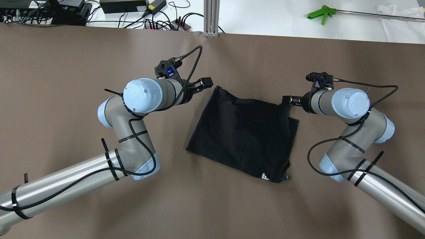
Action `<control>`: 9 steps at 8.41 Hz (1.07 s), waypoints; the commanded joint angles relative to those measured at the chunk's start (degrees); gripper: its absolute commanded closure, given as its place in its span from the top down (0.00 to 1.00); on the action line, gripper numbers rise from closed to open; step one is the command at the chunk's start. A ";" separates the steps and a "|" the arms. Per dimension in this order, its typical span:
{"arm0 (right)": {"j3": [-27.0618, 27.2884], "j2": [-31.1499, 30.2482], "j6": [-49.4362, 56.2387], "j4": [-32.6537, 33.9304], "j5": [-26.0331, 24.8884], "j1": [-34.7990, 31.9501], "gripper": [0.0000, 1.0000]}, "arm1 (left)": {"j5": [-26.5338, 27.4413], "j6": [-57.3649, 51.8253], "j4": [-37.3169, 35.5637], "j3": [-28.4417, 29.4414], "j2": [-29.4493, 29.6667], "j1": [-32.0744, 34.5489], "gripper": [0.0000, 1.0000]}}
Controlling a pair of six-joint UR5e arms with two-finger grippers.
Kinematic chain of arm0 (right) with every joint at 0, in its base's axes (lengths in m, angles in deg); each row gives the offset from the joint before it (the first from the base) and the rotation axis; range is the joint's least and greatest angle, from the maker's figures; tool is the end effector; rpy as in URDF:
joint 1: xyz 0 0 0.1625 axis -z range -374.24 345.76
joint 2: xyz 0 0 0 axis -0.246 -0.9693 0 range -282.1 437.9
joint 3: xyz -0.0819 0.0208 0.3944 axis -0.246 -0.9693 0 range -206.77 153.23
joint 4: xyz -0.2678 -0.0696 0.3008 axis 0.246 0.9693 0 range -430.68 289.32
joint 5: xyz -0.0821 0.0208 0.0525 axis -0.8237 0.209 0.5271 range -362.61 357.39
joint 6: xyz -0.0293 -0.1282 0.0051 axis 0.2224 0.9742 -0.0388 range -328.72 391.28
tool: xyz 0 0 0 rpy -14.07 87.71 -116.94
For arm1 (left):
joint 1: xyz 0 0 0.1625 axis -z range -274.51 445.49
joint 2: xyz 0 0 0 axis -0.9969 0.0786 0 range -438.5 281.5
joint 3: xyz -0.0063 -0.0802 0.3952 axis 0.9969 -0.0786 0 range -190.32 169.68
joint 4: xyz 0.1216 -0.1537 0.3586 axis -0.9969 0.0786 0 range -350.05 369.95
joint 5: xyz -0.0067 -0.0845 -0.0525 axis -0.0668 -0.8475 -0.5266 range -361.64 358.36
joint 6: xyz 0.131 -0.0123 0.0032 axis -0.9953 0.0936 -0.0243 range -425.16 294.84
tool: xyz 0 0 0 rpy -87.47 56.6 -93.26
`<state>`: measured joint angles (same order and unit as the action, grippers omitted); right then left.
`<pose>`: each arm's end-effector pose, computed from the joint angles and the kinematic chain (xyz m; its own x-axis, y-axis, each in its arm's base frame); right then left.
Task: Fold clothes
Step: 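Hold the folded edge down with both grippers at the far end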
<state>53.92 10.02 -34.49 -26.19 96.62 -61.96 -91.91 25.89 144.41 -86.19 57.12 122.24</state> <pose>-0.3821 -0.5871 0.4339 0.5842 0.0404 0.8106 -0.4372 0.8572 0.2723 0.5373 -0.5667 0.1781 0.1836 -0.1600 -0.9699 0.5981 0.8012 -0.0190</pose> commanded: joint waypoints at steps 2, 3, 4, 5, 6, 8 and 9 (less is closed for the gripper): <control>-0.62 0.12 -0.50 0.34 -0.53 0.52 0.94 | 0.00 0.00 -0.07 0.02 0.00 -0.02 1.00; -0.63 0.12 -0.50 0.34 -0.79 0.87 0.93 | 0.00 0.00 0.02 0.02 0.00 -0.02 1.00; -0.63 0.21 -0.59 0.43 -0.80 0.96 0.93 | 0.00 0.00 -0.07 0.02 -0.09 -0.02 1.00; -0.63 0.12 -0.50 0.34 -0.80 1.40 0.92 | 0.00 -0.09 -0.07 0.10 0.00 -0.02 1.00; -0.71 0.12 -0.50 0.43 -0.88 1.84 0.92 | 0.00 0.00 -0.07 0.10 0.00 -0.02 1.00; -0.71 0.21 -0.94 0.34 -0.88 2.11 0.90 | 0.00 -0.09 -0.07 0.10 0.00 -0.02 1.00; -0.71 0.21 -0.94 0.43 -0.88 2.11 0.90 | 0.00 -0.09 -0.07 0.10 0.00 -0.02 1.00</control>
<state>53.22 10.20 -35.25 -25.83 95.75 -59.98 -91.90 25.85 144.34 -86.09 57.11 122.23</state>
